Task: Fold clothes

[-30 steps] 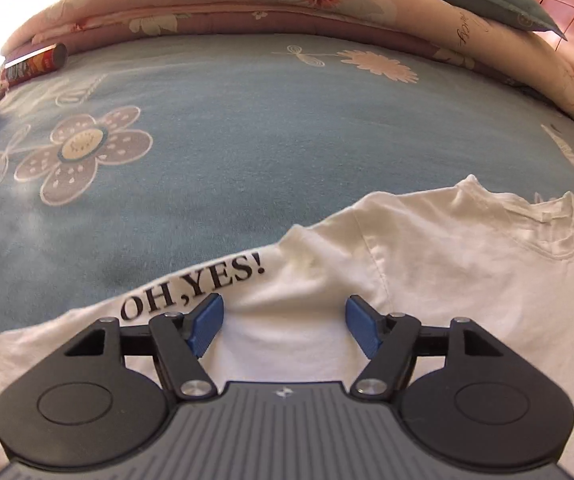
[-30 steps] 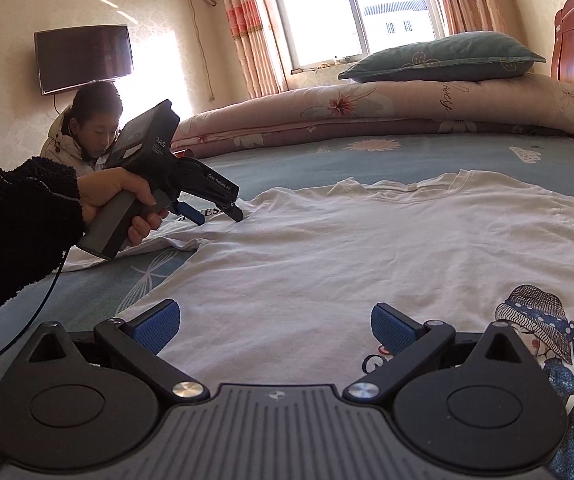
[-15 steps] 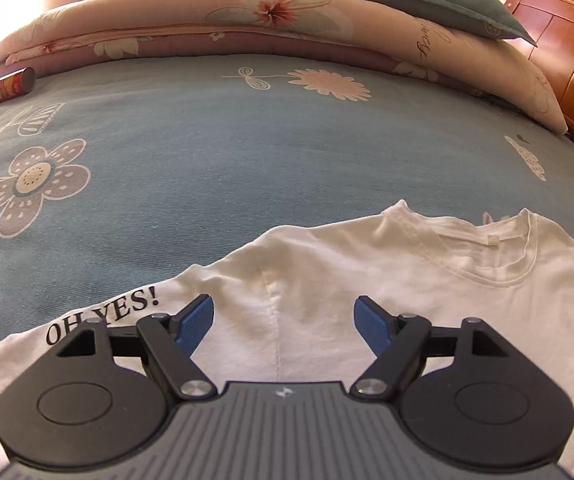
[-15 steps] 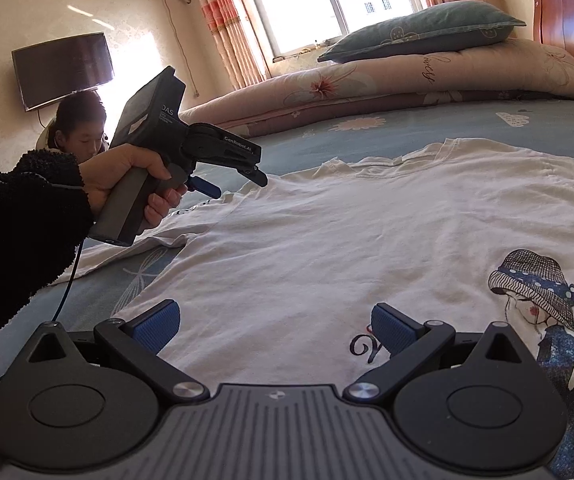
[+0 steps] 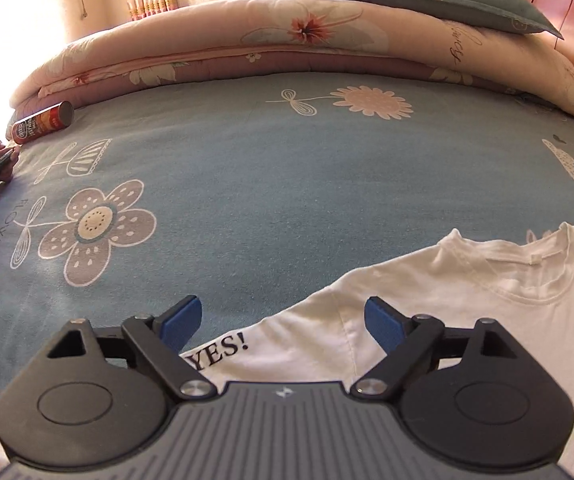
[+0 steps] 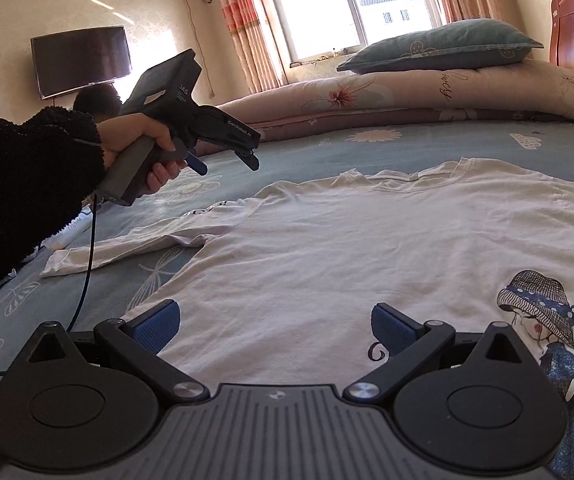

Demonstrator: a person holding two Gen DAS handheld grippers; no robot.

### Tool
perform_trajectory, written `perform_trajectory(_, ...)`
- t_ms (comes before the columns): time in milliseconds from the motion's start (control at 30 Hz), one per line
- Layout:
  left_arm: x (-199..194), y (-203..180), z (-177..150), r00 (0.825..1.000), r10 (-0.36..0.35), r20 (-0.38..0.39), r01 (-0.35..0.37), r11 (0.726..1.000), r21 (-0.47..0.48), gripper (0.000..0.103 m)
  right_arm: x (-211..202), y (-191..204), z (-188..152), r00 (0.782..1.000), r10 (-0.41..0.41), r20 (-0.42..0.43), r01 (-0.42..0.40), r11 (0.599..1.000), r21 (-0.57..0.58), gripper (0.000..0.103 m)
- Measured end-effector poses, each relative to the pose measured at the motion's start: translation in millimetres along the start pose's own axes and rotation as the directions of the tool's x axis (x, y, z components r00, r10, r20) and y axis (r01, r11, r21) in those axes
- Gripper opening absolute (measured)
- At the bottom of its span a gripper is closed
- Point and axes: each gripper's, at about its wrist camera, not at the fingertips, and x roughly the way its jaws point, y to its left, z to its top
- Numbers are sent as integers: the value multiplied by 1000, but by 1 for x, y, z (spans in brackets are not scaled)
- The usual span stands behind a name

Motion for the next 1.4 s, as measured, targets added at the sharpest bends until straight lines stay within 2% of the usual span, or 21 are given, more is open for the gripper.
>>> perform_trajectory(133,-27,23,-35,992,-120,-48,115,990,-86,88,6,0,-3,1000,1,-24,-1,1000,14,103)
perform_trajectory(167,-27,26,-42,990,-130,-53,124,987,-100,88,8,0,-4,999,0,-33,1,1000,21,103)
perform_trajectory(300,-23,35,-60,988,-143,-60,133,979,-154,88,14,-4,-6,998,2,-58,2,998,60,103)
perform_trajectory(467,-29,34,-68,984,-177,-19,170,967,-190,88,17,-11,-7,997,7,-71,0,994,108,103)
perform_trajectory(567,-25,28,-73,983,-181,-38,174,972,-155,87,18,-10,-7,997,5,-73,3,995,104,103)
perform_trajectory(733,-9,26,-92,976,-185,-113,164,972,-169,86,18,-9,-8,997,2,-76,6,995,99,103)
perform_trajectory(767,-10,24,-97,977,-180,-117,163,976,-144,86,18,-10,-8,997,2,-77,5,995,101,103)
perform_trajectory(867,-19,18,-98,972,-180,-152,170,982,-78,86,17,-10,-7,997,5,-77,3,995,104,103)
perform_trajectory(933,-23,24,-90,970,-206,-129,194,976,-101,86,17,-10,-7,997,4,-78,4,995,104,103)
perform_trajectory(1000,-26,30,-77,974,-214,-68,203,969,-140,86,18,-10,-7,997,3,-80,6,995,101,103)
perform_trajectory(1100,-13,37,-66,960,-275,-54,255,937,-239,86,19,-10,-7,996,1,-84,7,995,99,103)
perform_trajectory(1167,-3,33,-65,952,-301,-61,276,926,-258,86,19,-10,-7,996,1,-85,7,995,99,103)
perform_trajectory(1267,8,27,-72,954,-285,-88,255,932,-257,86,19,-9,-8,996,0,-85,8,995,98,103)
perform_trajectory(1367,4,30,-84,949,-299,-98,263,925,-273,87,19,-9,-8,996,1,-85,8,995,99,103)
perform_trajectory(1400,0,30,-87,949,-297,-106,262,930,-257,87,19,-9,-8,996,1,-84,7,995,100,103)
